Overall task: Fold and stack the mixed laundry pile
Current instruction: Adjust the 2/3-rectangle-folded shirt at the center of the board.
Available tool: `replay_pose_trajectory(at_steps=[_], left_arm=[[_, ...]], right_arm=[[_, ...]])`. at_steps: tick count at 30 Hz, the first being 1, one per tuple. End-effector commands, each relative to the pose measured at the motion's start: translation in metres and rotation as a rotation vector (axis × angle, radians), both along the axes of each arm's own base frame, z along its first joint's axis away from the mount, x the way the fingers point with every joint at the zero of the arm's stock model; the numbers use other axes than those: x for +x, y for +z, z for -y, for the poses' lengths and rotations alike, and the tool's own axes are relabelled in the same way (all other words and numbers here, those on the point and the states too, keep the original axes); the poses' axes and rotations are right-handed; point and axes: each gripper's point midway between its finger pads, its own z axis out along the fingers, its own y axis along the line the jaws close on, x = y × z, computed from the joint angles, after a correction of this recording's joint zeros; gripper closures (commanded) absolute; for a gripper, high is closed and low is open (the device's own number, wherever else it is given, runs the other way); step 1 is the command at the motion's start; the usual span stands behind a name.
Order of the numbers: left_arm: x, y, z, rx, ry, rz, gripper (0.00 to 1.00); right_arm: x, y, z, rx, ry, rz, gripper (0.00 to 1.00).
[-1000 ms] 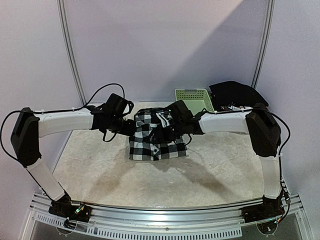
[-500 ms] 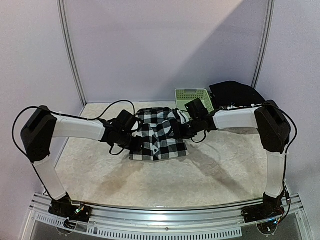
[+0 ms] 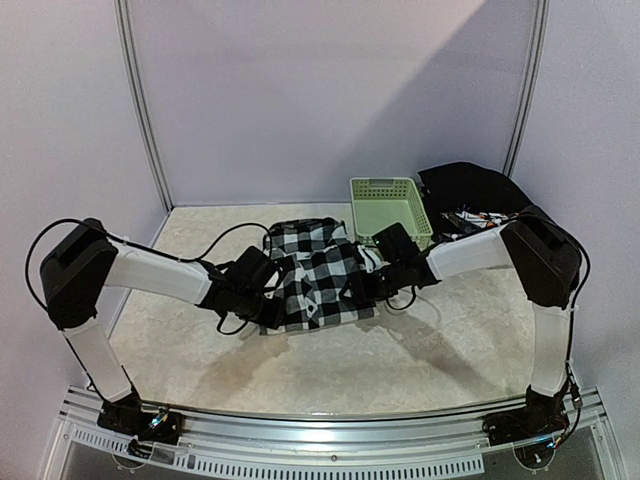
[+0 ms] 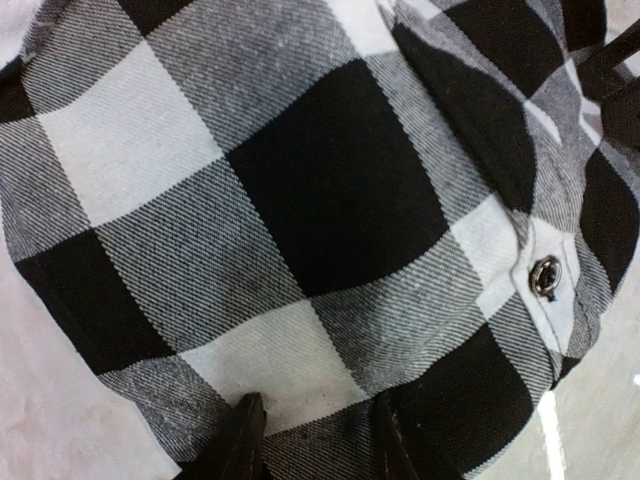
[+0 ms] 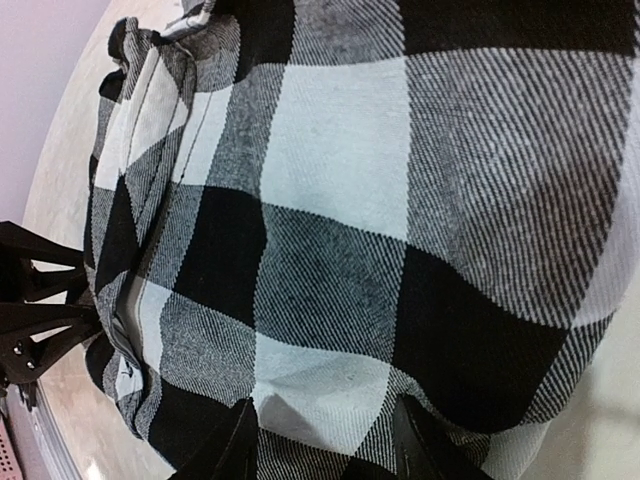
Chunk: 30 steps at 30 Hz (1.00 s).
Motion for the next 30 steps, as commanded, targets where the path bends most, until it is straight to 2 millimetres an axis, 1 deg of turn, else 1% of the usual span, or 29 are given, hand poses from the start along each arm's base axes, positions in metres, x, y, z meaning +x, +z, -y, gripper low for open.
replay_pose_trajectory(at_steps=[1,4,6,7,8,11,13,15,16,18,20,21,23,24,26,27,30], left_arm=[[-0.045,-0.007,-0.024,0.1,0.002,-0.064,0.62],[-0.058,0.006,-0.035,0.128,0.008,-0.049,0.62],[-0.062,0.02,-0.04,0.142,0.014,-0.023,0.61],[-0.063,0.028,-0.041,0.143,0.018,-0.005,0.61],[-0.062,0.036,-0.041,0.139,0.019,0.012,0.61],[-0.057,0.061,-0.033,0.114,0.01,0.065,0.61],[-0.053,0.076,-0.021,0.092,-0.014,0.096,0.61],[-0.049,0.088,-0.005,0.064,-0.041,0.122,0.61],[-0.048,0.09,0.004,0.05,-0.06,0.127,0.61],[-0.044,0.094,0.023,0.027,-0.089,0.137,0.61],[-0.04,0.092,0.039,0.018,-0.11,0.137,0.62],[-0.038,0.089,0.045,0.025,-0.117,0.138,0.62],[-0.033,0.085,0.056,0.026,-0.124,0.148,0.63],[-0.031,0.082,0.062,0.017,-0.129,0.149,0.64],[-0.027,0.078,0.072,0.004,-0.141,0.151,0.64],[-0.024,0.075,0.075,0.009,-0.141,0.153,0.64],[-0.016,0.063,0.079,0.05,-0.138,0.16,0.65]], right_arm=[[-0.058,-0.034,0.016,-0.145,0.023,-0.108,0.53],[-0.08,-0.025,0.013,-0.166,0.035,-0.104,0.53],[-0.089,-0.015,0.01,-0.194,0.042,-0.082,0.53],[-0.09,-0.004,0.008,-0.198,0.047,-0.061,0.53],[-0.09,0.004,0.007,-0.199,0.051,-0.05,0.52],[-0.083,0.039,-0.002,-0.154,0.068,0.015,0.51],[-0.076,0.058,-0.008,-0.139,0.077,0.056,0.51],[-0.067,0.071,-0.011,-0.142,0.082,0.091,0.51],[-0.062,0.076,-0.013,-0.139,0.083,0.103,0.51],[-0.051,0.08,-0.015,-0.129,0.079,0.113,0.51],[-0.035,0.084,-0.014,-0.127,0.061,0.121,0.51],[-0.03,0.078,-0.013,-0.139,0.055,0.115,0.51],[-0.016,0.077,-0.012,-0.142,0.04,0.114,0.51],[-0.011,0.07,-0.012,-0.15,0.042,0.104,0.51],[-0.002,0.063,-0.01,-0.162,0.035,0.096,0.51],[0.004,0.056,-0.008,-0.17,0.028,0.085,0.51],[0.02,0.047,-0.005,-0.161,0.019,0.068,0.51]])
